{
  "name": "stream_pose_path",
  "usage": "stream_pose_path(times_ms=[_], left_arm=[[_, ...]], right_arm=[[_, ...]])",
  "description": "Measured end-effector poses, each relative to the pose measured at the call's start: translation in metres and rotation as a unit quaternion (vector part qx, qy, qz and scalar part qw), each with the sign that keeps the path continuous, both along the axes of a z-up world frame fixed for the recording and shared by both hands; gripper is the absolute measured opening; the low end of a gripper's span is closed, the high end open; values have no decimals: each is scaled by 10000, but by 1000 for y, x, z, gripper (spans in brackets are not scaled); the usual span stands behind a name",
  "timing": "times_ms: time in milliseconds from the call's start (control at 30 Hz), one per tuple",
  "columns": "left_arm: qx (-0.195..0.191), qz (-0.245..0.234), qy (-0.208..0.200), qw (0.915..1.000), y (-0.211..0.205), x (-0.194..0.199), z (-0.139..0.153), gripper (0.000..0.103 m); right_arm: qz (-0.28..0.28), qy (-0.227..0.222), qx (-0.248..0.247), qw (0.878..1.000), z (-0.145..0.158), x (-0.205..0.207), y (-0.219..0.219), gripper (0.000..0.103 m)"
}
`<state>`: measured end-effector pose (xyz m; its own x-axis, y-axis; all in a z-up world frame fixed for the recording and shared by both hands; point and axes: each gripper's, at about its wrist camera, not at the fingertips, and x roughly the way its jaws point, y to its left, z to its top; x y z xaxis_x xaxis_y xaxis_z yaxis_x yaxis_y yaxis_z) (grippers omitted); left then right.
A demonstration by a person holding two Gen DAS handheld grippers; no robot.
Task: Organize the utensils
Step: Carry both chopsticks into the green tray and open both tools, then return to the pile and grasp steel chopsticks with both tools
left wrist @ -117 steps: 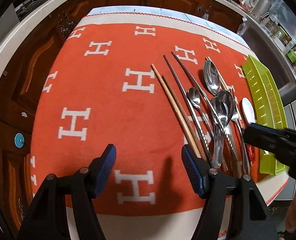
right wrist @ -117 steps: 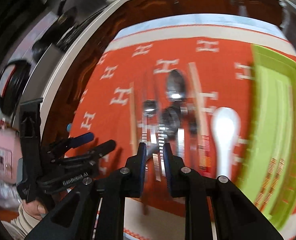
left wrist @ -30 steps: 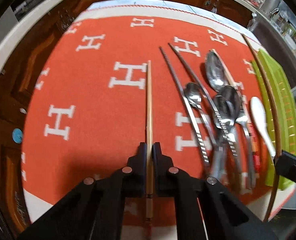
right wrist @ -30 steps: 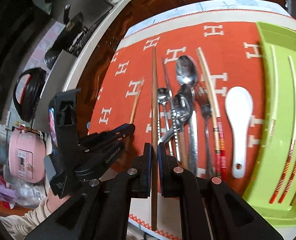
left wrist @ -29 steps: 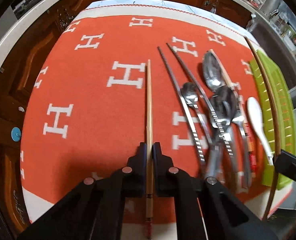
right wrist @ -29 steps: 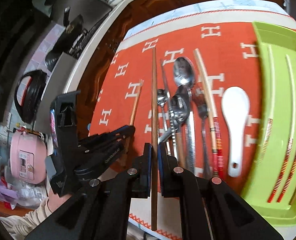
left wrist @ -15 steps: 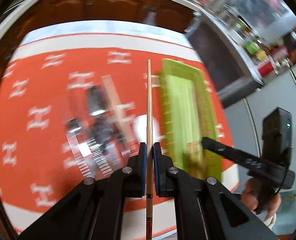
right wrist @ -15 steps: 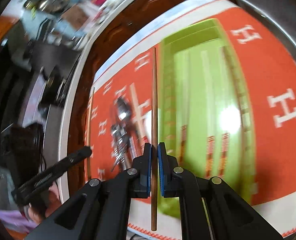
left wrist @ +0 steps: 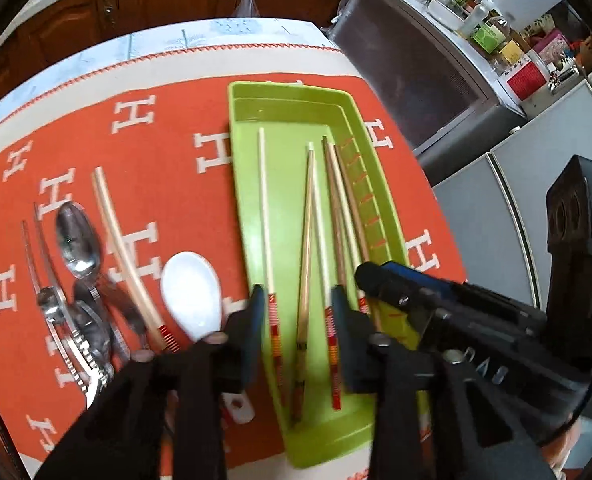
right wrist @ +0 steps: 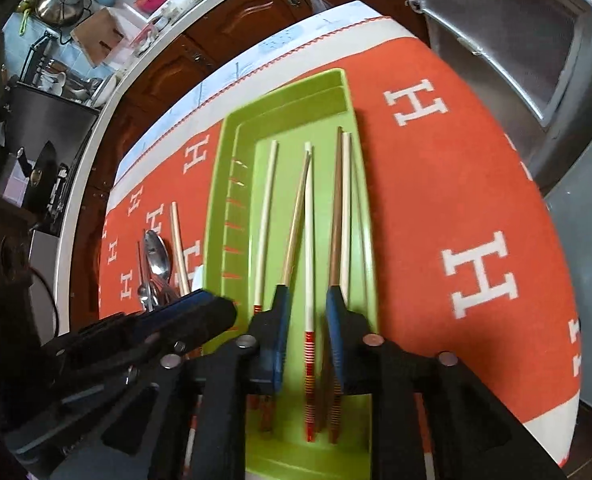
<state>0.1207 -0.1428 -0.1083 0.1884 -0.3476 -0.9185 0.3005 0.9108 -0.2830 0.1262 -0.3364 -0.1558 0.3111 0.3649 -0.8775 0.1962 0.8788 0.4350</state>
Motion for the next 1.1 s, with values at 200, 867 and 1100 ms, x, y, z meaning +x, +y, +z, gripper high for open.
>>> stream_pose_path(times_ms=[200,867,1100], left_arm=[[253,200,-457,9984,39,-15,21,52],[571,1725,-1242,9755,220,-48,46,55],[495,1990,-996,9737,247,-54,20,61]], right_arm=[[89,-217,-106,9997,11,-26,9,30],[1495,-989,-389,9830,87,-45,145,36],[2254,-995,-747,9663,81,-37,221,27]])
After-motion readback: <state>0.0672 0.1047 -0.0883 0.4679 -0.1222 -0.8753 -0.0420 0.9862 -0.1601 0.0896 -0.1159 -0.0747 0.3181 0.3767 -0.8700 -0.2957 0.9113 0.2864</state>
